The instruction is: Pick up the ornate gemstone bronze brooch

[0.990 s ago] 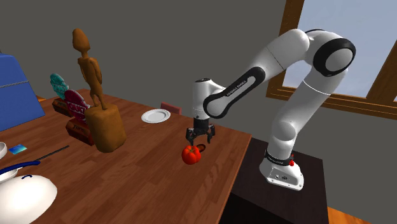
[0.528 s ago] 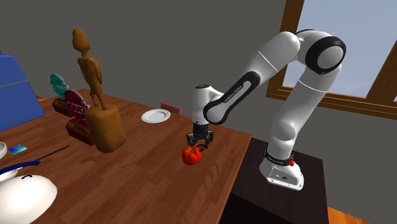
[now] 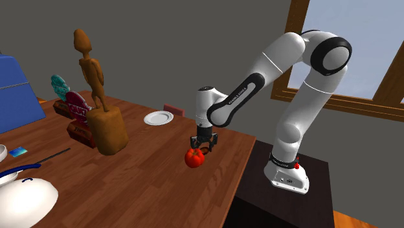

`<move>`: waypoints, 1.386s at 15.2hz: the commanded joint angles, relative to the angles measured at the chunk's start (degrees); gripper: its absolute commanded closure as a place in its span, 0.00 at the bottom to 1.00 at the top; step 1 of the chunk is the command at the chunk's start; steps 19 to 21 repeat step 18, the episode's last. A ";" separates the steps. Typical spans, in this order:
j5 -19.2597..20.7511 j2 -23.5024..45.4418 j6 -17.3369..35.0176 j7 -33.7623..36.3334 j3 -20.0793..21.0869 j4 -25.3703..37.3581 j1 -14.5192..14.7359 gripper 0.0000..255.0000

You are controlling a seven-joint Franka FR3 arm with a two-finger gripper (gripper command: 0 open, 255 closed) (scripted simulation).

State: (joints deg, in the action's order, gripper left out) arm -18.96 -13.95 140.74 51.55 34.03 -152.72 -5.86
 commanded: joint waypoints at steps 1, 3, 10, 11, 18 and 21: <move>0.12 0.16 0.07 -0.06 -0.04 0.08 -0.10 1.00; -0.30 -1.46 -2.00 -0.35 -0.50 0.59 0.15 1.00; -0.99 -6.42 -9.01 -0.89 -2.15 2.78 0.78 1.00; -1.01 -7.04 -9.98 -0.92 -2.38 3.14 0.85 1.00; -0.95 -9.91 -14.85 -0.99 -3.57 5.21 1.07 1.00; -0.95 -9.91 -14.85 -0.99 -3.57 5.21 1.07 1.00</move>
